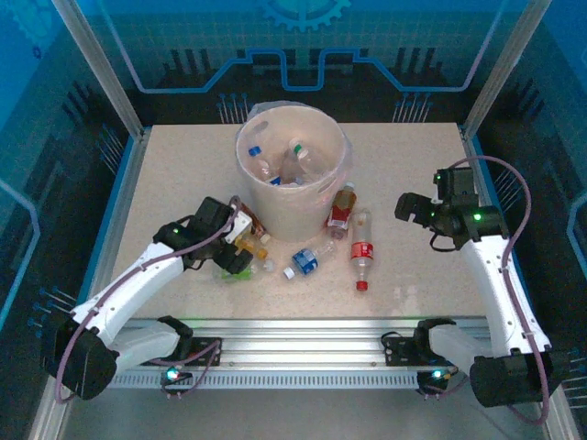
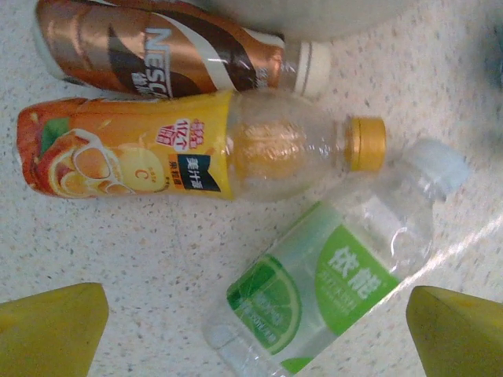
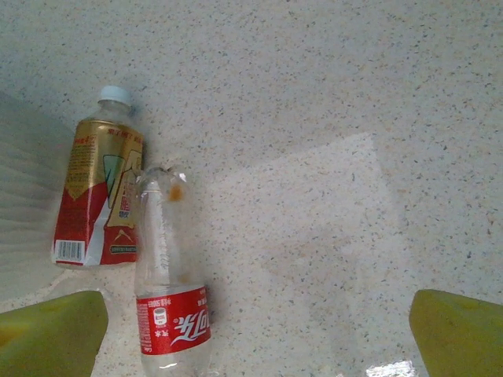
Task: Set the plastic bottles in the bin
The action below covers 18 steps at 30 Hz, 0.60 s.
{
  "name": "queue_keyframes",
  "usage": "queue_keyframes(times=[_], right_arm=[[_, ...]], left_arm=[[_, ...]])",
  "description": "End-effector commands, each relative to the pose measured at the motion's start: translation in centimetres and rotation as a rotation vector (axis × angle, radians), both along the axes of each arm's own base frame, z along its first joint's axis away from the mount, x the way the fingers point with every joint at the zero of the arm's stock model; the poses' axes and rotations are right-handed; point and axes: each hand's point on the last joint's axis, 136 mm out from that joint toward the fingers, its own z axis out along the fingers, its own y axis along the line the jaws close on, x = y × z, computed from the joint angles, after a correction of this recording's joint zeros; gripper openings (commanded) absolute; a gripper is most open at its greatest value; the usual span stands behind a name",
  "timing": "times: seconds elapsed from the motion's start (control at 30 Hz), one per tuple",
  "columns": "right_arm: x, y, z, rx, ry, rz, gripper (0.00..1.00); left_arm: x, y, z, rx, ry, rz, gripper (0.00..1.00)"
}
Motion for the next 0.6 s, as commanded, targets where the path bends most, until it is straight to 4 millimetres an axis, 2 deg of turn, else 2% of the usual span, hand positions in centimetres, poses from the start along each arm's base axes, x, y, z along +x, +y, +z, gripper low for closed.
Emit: queue_keyframes(times=[0.0,0.07,0.23,0.43,0.57], right_arm=[[-0.4,-0.1,-0.6,0.02,0.013,0.007,1.0],[-0.3,-0.1,-0.6,0.023,0.011,0.009,1.0],[-0.2,-0.2,-0.7,0.035,0.01,0.012,1.0],[-0.3,-0.1,-0.8,0.044,0.005,0.016,1.0],[-0.5,-0.3,-1.0,0.042,0.008,0.009,1.0]], left_arm=[[-2.5,1.5,-2.3,0.145,0.083,-0.167,0.99],[-2.9,1.8,-2.9,0.157,0.09,-0.185,0.99],[-4.5,0.9,-4.1,0.106,0.185,-0.224,0.99],[-4.4,-0.2,-4.8,0.074,0.234,-0.258,0.99],[-4.4,-0.2,-6.0,0.101,0.295,-0.274,0.99]])
